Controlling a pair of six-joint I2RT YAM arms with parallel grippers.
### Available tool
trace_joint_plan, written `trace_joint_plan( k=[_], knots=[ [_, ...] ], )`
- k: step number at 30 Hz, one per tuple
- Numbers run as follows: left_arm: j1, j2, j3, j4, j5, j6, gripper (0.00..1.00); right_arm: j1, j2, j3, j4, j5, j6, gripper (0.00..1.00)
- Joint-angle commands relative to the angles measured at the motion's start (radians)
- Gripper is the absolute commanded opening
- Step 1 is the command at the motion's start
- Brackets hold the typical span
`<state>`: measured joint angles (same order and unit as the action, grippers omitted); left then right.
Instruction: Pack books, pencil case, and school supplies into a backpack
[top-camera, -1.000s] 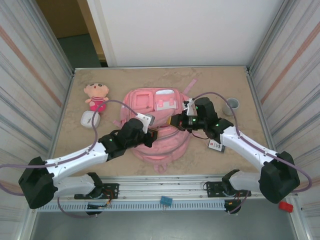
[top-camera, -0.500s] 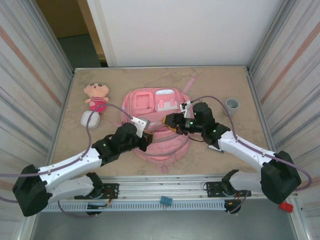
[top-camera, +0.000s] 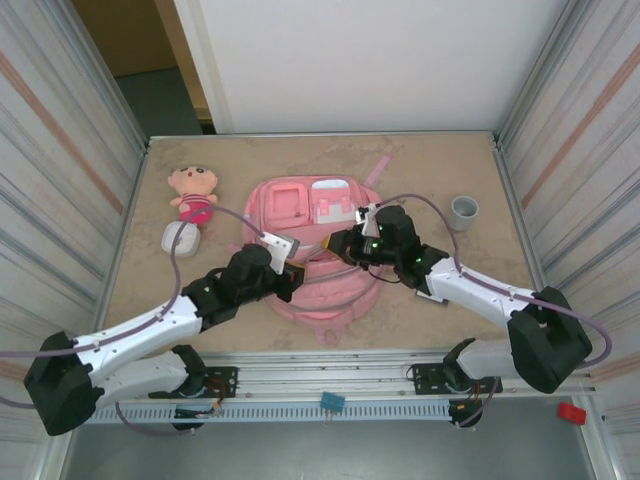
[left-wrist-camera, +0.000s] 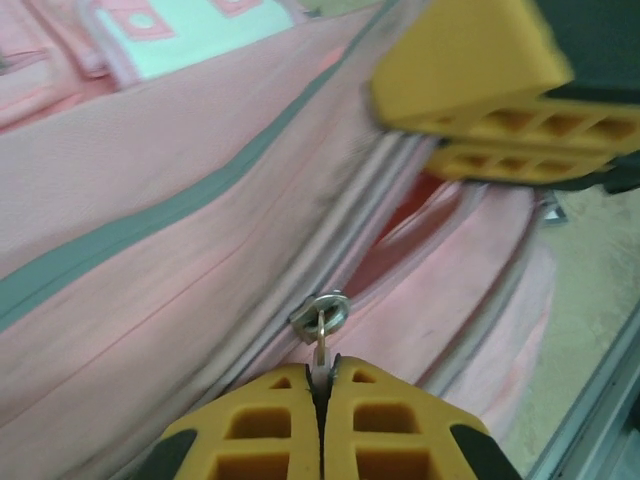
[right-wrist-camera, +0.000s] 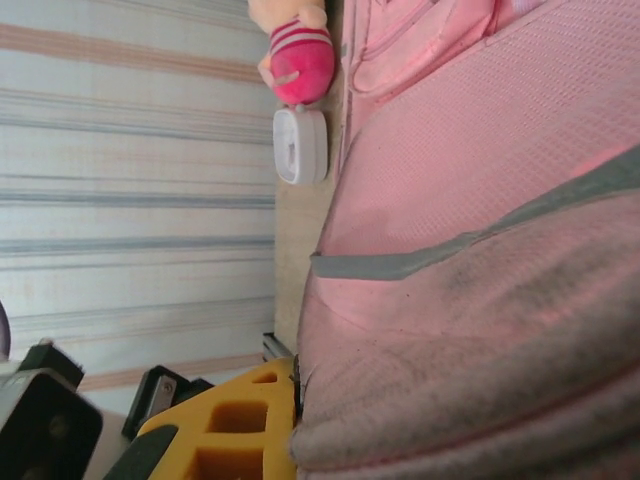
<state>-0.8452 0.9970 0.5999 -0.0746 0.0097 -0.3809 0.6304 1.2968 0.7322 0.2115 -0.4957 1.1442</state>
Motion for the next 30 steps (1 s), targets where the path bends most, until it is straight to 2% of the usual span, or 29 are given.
trace_joint_plan(
  k=[1, 6, 9, 12, 13, 16, 19, 20, 22, 25, 27, 30],
  knots=[
    [0.074, -0.084, -0.025, -0.100, -0.044, -0.016, 0.00, -0.102, -0.064, 0.083, -0.150, -0.101, -0.154, 0.00],
    [0.171, -0.177, -0.089, -0.142, -0.033, -0.004, 0.00, -0.225, -0.091, 0.123, -0.273, -0.230, -0.234, 0.00],
    [0.195, -0.192, -0.107, -0.100, 0.013, 0.014, 0.00, -0.220, -0.079, 0.123, -0.253, -0.238, -0.205, 0.03],
    [0.195, -0.162, -0.107, 0.008, 0.113, 0.040, 0.00, -0.147, -0.064, 0.080, -0.130, -0.169, -0.101, 0.41],
    [0.194, -0.144, -0.102, 0.039, 0.143, 0.046, 0.00, -0.117, -0.055, 0.065, -0.082, -0.139, -0.065, 0.47],
    [0.188, -0.097, -0.078, 0.072, 0.183, 0.064, 0.00, -0.039, -0.028, 0.022, 0.037, -0.031, 0.016, 0.51],
    [0.184, -0.077, -0.063, 0.073, 0.198, 0.084, 0.00, 0.010, 0.011, 0.012, 0.095, 0.050, 0.068, 0.49],
    [0.183, -0.076, -0.062, 0.071, 0.200, 0.087, 0.00, 0.020, 0.023, 0.018, 0.095, 0.063, 0.064, 0.45],
    [0.184, -0.084, -0.058, 0.047, 0.179, 0.093, 0.00, 0.029, 0.052, 0.045, 0.071, 0.067, 0.038, 0.21],
    [0.191, -0.097, -0.052, -0.032, 0.056, 0.072, 0.00, 0.015, 0.055, 0.086, 0.022, 0.020, -0.030, 0.02],
    [0.225, -0.097, -0.063, -0.069, 0.001, 0.052, 0.00, -0.006, 0.042, 0.115, -0.017, -0.032, -0.069, 0.00],
    [0.310, -0.090, -0.092, -0.057, 0.008, 0.035, 0.00, -0.041, 0.022, 0.167, -0.102, -0.144, -0.133, 0.00]
  ],
)
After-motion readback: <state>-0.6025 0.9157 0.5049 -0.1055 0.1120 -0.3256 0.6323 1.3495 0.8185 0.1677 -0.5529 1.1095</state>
